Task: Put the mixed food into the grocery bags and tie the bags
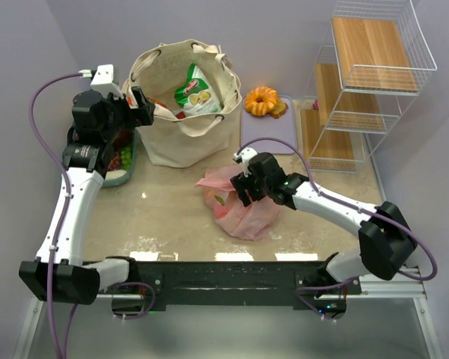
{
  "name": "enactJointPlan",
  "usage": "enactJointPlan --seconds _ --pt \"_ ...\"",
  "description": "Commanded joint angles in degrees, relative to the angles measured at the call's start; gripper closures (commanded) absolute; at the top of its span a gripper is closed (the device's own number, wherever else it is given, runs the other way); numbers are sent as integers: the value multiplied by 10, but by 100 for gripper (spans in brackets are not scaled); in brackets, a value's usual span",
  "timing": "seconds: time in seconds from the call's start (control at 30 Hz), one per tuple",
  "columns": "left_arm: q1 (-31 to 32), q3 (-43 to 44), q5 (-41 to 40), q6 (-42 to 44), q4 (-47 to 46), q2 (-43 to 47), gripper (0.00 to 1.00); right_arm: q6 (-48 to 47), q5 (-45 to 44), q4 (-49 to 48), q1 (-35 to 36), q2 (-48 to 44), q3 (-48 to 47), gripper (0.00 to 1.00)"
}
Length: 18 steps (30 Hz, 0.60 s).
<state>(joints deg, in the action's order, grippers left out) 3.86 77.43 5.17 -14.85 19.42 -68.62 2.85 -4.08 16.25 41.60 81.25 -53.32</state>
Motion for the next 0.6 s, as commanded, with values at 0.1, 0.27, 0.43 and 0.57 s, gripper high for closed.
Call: enactJointPlan --seconds 0.1,0.27,0.43,0.57 --pt "-10 -13 -24 29 -47 -38 3 36 -59 23 1 -6 -35 64" --pt "-17 -39 -18 29 -113 -49 29 51 -81 80 1 -82 -85 100" --pt "-27 -71 48 17 -156 -56 86 41 -75 126 1 -163 -231 100" --pt "-28 -93 81 7 -175 -42 100 23 -47 101 1 -150 -357 100"
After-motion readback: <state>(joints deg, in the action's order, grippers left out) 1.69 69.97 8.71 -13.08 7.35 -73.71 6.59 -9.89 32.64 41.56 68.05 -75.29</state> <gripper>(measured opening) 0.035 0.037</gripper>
